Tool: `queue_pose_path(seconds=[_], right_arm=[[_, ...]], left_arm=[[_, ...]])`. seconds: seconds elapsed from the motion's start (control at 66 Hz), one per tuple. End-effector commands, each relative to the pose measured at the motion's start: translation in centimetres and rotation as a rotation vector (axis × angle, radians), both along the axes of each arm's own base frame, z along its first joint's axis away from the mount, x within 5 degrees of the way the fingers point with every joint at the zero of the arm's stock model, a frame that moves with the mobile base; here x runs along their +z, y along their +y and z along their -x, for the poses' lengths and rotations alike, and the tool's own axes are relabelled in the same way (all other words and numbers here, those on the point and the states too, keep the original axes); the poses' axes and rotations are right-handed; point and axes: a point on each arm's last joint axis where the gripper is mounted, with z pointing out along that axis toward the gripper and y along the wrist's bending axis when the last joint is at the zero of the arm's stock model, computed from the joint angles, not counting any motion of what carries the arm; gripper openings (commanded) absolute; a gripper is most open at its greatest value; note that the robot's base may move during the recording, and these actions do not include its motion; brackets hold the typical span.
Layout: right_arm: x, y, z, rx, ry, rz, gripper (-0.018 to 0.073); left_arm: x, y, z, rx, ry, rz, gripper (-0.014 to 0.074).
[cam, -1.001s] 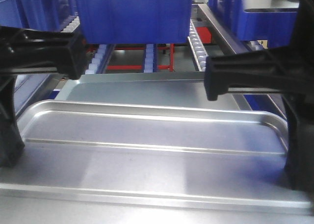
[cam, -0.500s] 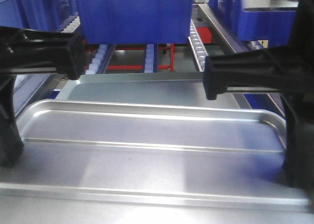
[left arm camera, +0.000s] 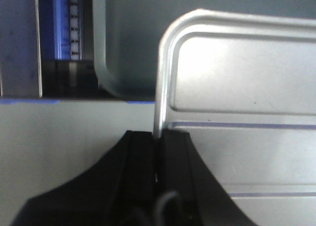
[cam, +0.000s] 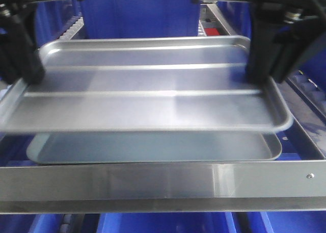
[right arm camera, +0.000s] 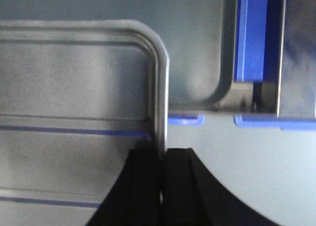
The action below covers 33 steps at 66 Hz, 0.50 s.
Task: Grab silver tray and stack on right shelf
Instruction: 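Lower the held tray onto the silver tray on the rack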
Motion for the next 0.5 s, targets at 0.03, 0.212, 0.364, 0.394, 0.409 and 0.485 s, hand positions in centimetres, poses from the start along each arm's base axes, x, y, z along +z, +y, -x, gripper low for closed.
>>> queue_pose_path(seconds=[0.03,0.212,0.364,0.394,0.409,0.485], right_arm=[[1.6,-0.7,-3.6,-0.006,-0.15,-0.053,0.0052],[0.3,-0.8,-7.4,-0.02,-0.192,-0.064,0.0052],[-1.6,0.1,-8.7,-0.005,-0.178,-0.062,0.0052],[-2.0,0.3,-9.0,0.0,-0.176,-0.062,0.0052],[-2.2,0.4,-9.1,0.002,-0.176,-0.064,0.0052],[-3.2,0.9,-9.7,0.017,-0.178,-0.068,0.0052]], left_arm=[[1.4,-0.6,-2.8,-0.018,-0.102,0.073,-0.0099],[0.0,-2.0,-6.2,-0.033,-0.152,0.087,-0.0099],[-1.8,-3.0,-7.8,-0.061,-0.179,0.054,-0.0099],[-2.1,-3.1,-7.9,-0.062,-0.177,0.053,-0.0099],[-2.3,-3.2,-8.0,-0.063,-0.174,0.051,-0.0099],[-3.0,-3.4,-8.3,-0.063,-0.155,0.037,-0.0099]])
